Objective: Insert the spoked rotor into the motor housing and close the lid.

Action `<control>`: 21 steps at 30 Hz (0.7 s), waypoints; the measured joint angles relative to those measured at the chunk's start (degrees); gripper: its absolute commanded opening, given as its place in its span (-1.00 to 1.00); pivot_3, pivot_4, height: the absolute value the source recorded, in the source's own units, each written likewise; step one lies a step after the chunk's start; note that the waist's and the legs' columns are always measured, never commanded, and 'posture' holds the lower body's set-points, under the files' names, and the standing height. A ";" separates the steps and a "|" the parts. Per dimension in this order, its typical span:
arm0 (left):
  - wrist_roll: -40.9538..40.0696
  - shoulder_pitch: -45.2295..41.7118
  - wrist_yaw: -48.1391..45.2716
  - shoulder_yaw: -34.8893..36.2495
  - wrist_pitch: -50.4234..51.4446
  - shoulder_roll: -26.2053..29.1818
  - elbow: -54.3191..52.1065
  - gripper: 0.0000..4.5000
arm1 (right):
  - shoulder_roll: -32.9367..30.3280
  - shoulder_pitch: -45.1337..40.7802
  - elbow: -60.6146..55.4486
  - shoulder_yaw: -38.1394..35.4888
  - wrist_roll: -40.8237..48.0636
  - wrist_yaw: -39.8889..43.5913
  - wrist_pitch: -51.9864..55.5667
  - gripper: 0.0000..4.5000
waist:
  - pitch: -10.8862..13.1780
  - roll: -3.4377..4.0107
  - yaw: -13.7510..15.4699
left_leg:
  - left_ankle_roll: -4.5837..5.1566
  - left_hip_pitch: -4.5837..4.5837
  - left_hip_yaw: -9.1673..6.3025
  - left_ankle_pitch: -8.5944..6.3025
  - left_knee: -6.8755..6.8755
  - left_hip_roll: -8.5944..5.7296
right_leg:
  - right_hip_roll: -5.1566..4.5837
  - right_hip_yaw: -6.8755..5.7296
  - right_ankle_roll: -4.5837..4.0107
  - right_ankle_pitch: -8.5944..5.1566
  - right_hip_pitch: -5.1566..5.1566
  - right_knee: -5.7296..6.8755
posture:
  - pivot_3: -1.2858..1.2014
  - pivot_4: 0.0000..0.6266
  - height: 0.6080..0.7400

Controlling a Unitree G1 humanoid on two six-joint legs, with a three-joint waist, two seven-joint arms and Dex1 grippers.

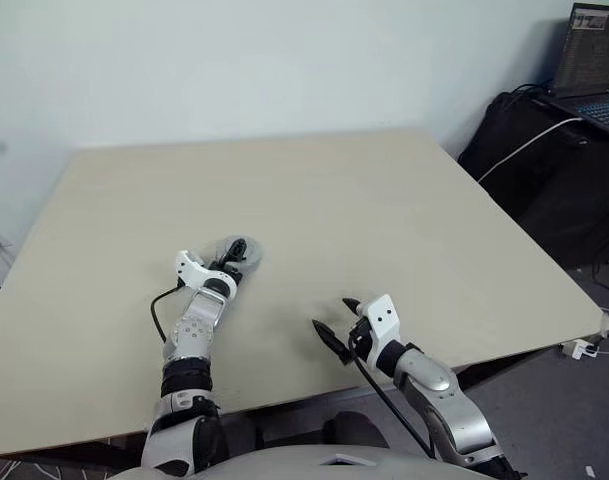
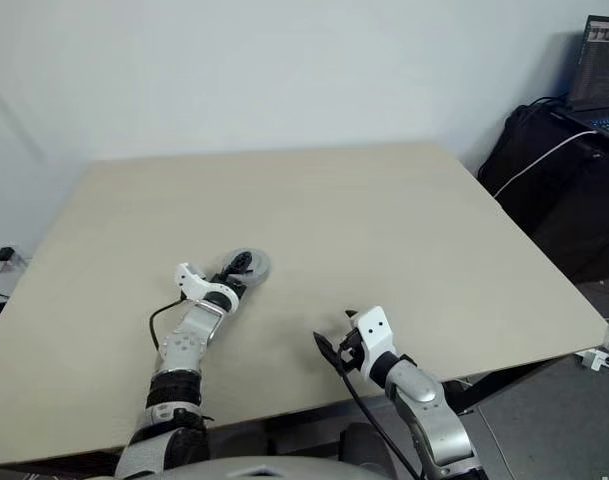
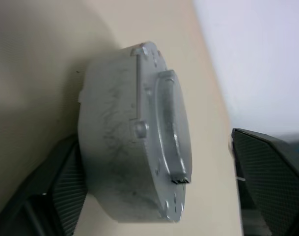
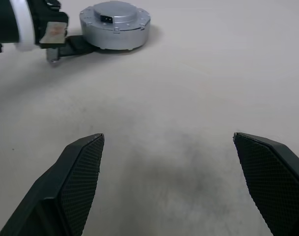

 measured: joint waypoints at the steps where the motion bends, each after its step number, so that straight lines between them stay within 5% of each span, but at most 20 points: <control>1: -0.10 1.58 0.38 -0.21 1.07 0.26 -1.92 0.98 | -0.02 0.05 0.00 -0.04 0.00 0.01 0.16 1.00 | -0.02 -0.01 -0.17 | 0.00 0.02 0.01 -0.01 -0.01 0.02 | 0.01 0.00 -0.02 -0.01 0.01 0.03 | 0.03 -1.00 1.00; 7: -0.34 10.24 2.09 -1.71 5.68 1.98 -12.80 0.98 | -0.18 0.09 -0.01 -0.07 0.03 0.10 1.18 1.00 | -0.19 0.06 -0.85 | -0.03 0.12 0.05 -0.01 -0.02 0.09 | 0.02 0.03 -0.03 -0.02 0.02 0.06 | 0.03 -1.00 1.00; 13: 9.85 21.80 -5.38 -13.35 5.48 10.47 -22.66 0.98 | 0.65 -0.04 -0.01 -0.87 0.03 -0.51 0.92 1.00 | -0.58 0.45 -0.82 | -0.05 0.23 0.11 -0.02 -0.06 0.10 | 0.00 0.04 -0.08 -0.05 0.05 0.07 | 0.03 -1.00 1.00; 21: 31.94 33.52 -9.21 -23.61 -18.05 13.95 -25.21 0.98 | 4.24 1.19 1.19 -3.43 -3.21 -6.00 -6.35 1.00 | -0.48 0.49 -0.08 | -0.15 0.19 0.11 -0.07 -0.17 0.43 | -0.16 0.00 -0.09 -0.06 -0.34 0.04 | 0.03 -1.00 1.00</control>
